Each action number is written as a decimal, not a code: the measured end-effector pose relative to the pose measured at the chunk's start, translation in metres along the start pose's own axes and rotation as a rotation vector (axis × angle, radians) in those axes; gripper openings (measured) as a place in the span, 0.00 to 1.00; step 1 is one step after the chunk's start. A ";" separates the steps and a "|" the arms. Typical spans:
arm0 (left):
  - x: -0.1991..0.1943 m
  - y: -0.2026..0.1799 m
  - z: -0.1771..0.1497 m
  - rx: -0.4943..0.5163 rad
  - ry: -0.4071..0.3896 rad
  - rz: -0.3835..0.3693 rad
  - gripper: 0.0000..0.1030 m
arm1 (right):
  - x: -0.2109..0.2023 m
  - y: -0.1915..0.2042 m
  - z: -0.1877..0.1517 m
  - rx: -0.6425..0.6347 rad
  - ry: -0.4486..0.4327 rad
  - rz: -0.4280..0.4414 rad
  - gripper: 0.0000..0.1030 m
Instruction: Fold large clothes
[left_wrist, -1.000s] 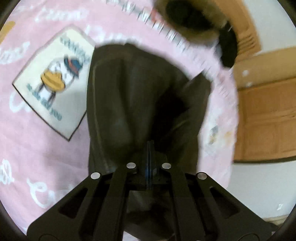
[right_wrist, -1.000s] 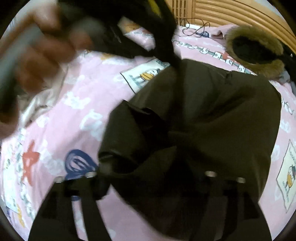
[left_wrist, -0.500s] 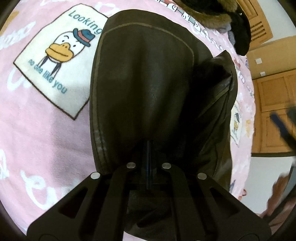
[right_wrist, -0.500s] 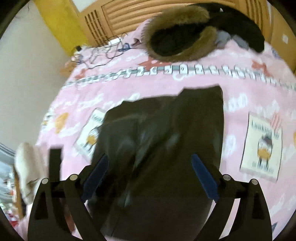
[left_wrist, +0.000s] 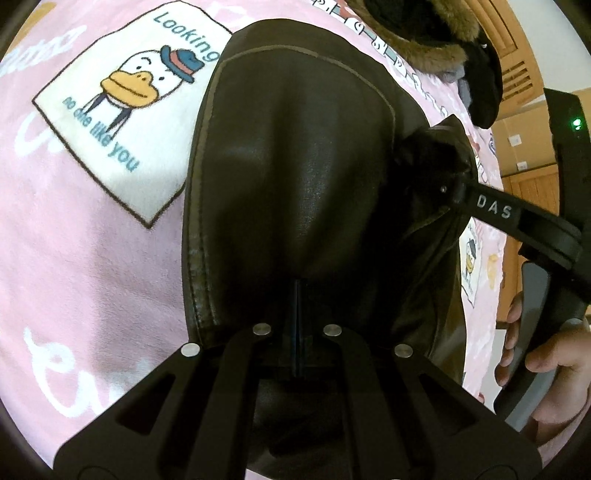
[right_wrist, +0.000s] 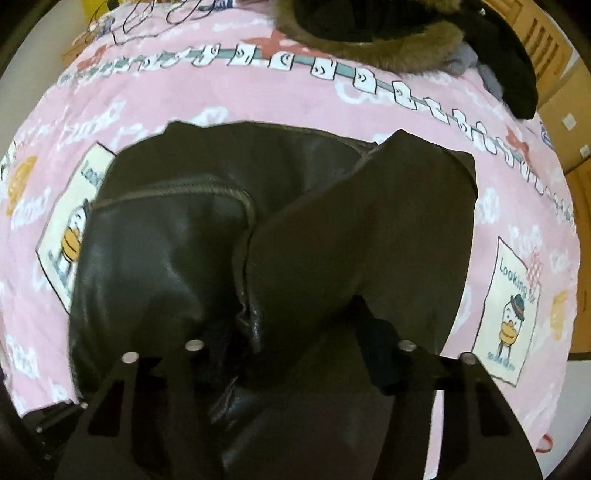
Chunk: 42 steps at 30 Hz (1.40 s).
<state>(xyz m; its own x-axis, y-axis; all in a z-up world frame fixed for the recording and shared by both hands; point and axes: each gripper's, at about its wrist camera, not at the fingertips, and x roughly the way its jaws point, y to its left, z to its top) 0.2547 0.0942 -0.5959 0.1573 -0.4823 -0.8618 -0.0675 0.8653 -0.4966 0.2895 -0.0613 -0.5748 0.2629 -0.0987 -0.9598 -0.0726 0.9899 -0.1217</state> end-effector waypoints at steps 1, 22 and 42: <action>0.001 0.001 0.001 0.000 0.001 -0.001 0.00 | 0.002 -0.001 -0.001 -0.014 0.001 -0.016 0.39; 0.016 0.018 0.008 -0.001 0.052 -0.061 0.00 | -0.075 0.022 -0.025 -0.190 -0.183 0.258 0.14; -0.024 0.076 0.009 -0.193 0.008 -0.275 0.00 | -0.034 0.130 0.015 -0.521 0.065 0.392 0.14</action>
<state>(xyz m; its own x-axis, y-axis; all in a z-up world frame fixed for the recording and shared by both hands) 0.2551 0.1726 -0.6114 0.1877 -0.6957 -0.6934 -0.2091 0.6615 -0.7203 0.2857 0.0726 -0.5538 0.0642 0.2374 -0.9693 -0.6125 0.7762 0.1495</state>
